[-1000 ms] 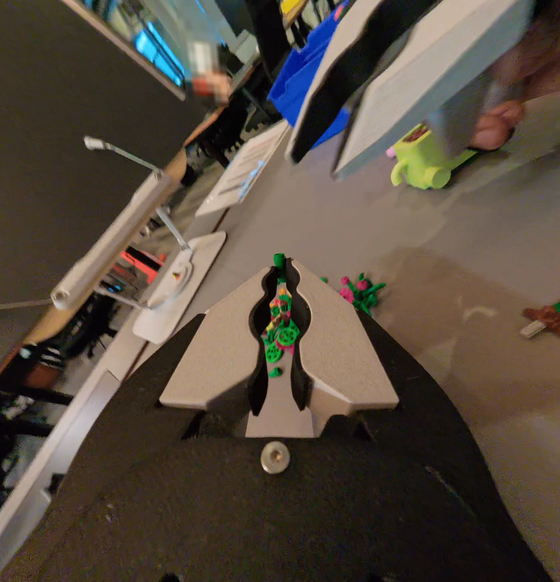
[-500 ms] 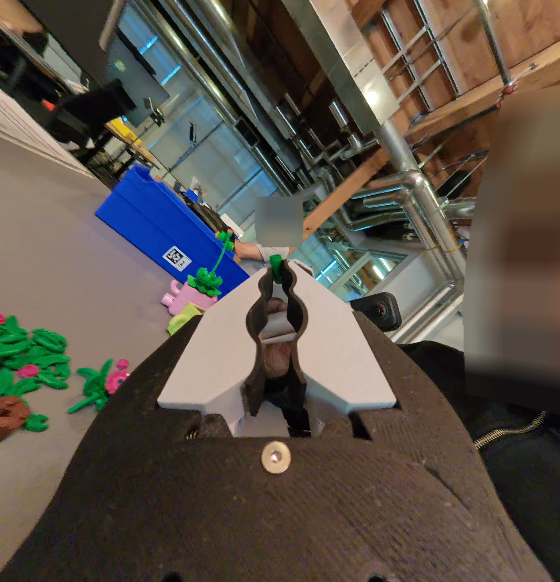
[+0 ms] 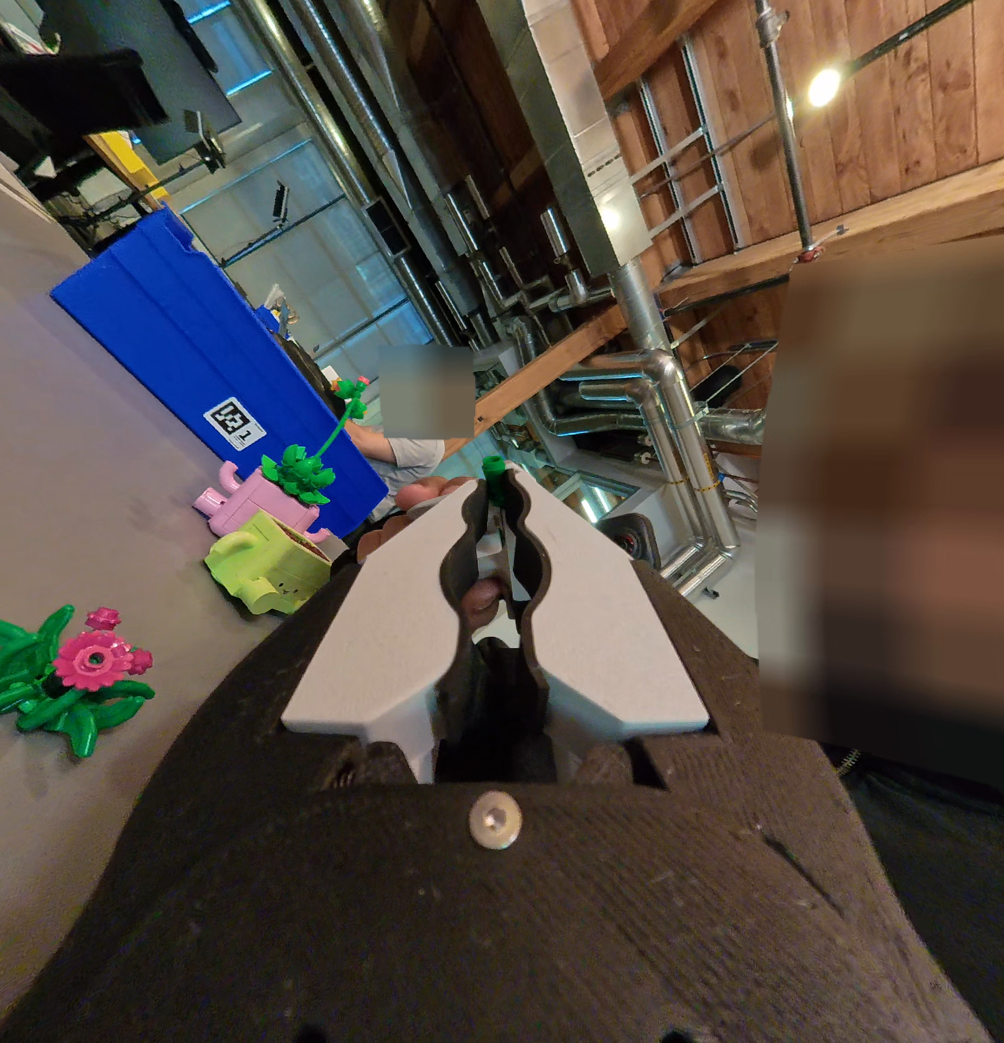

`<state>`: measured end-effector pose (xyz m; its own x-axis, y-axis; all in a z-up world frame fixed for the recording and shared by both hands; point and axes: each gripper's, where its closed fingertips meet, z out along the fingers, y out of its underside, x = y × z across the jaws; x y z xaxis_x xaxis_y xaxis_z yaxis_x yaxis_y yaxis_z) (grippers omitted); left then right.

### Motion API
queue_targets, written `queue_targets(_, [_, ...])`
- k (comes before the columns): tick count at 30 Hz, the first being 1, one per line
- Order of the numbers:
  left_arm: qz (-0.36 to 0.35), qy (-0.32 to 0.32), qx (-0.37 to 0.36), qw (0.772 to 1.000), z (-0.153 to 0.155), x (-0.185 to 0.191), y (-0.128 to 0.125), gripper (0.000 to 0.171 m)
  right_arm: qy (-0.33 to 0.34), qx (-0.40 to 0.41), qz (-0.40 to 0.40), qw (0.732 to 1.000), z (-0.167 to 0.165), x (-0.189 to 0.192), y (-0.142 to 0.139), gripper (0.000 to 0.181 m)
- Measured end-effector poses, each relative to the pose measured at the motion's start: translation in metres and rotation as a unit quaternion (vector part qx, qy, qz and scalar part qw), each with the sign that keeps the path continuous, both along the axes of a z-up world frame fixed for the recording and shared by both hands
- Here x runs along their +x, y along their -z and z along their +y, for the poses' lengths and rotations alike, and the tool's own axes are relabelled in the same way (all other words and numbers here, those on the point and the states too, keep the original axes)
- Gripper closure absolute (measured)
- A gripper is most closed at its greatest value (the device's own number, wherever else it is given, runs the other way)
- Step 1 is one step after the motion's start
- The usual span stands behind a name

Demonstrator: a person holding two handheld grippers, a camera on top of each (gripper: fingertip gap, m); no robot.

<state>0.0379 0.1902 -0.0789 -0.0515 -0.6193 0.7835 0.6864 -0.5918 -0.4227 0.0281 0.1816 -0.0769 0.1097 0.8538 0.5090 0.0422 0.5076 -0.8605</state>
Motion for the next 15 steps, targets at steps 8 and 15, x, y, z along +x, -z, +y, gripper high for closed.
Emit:
queue_targets(8, [0.041, -0.009, 0.023, 0.999, -0.0015, -0.0041, -0.0022, 0.169, -0.024, -0.049, -0.002, 0.999, 0.0008, 0.0029, -0.0031, 0.178])
queue_targets(15, [0.076, -0.001, 0.036, 0.996, -0.0046, -0.0023, -0.0011, 0.17, -0.03, -0.021, -0.006, 0.999, -0.0039, 0.0024, -0.0009, 0.176])
